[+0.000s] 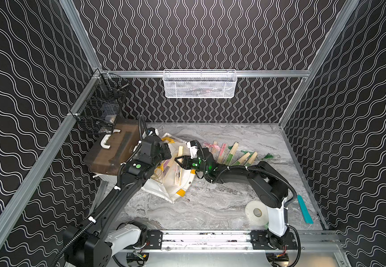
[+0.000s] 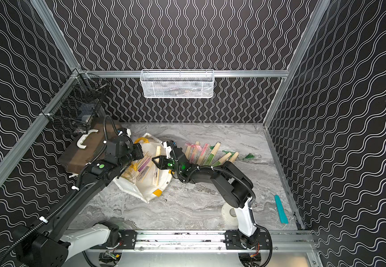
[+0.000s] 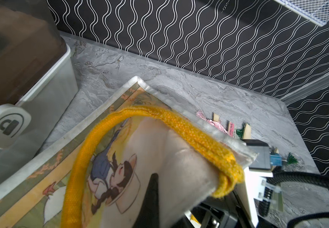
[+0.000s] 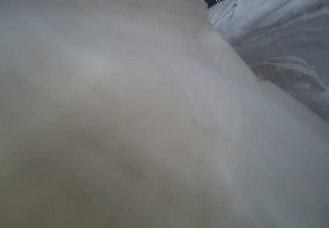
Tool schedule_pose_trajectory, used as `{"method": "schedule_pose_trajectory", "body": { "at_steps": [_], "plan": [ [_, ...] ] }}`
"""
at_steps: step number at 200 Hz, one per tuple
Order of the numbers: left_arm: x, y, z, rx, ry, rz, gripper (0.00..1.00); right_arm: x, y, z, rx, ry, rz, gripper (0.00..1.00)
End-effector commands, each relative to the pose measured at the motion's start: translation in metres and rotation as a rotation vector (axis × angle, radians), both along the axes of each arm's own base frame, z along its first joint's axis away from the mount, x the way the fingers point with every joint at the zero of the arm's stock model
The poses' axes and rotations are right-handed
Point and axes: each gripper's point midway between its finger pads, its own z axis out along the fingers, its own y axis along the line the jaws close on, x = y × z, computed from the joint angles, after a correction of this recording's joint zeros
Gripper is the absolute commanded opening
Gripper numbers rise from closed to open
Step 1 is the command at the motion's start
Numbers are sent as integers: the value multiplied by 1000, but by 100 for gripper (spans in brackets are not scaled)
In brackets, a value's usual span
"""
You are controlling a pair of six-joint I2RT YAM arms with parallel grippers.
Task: Take out the folding fans from the tote bags
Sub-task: Pick up the folding fan from the canvas bag.
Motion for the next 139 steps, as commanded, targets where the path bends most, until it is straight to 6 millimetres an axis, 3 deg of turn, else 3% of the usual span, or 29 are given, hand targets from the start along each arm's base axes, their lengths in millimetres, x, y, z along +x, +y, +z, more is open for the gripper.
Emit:
{"method": "schedule_pose_trajectory", "body": {
  "at_steps": [1, 40, 44, 68, 89, 97, 139],
  "plan": [
    [5, -4, 16, -39, -53, -8, 0, 2, 3, -2, 13, 15, -3, 27],
    [5, -2, 13, -29, -49, 1, 0, 2, -1, 1, 6, -6, -2, 14],
    [5, -2, 13, -28, -49, 0, 0, 1, -2, 17, 28, -27, 0, 14],
    [7, 0, 9, -14, -33, 15, 0, -5, -5, 40, 53, -88, 25, 10],
    [8, 5, 7, 7, -21, 41, 0, -10, -15, 73, 88, -163, 34, 9],
    [9, 8, 9, 14, -23, 55, 0, -16, -22, 70, 76, -166, 42, 9],
    [18, 18, 25, 42, -66, 110, 0, -33, -53, 105, 100, -246, 49, 7]
  ]
}}
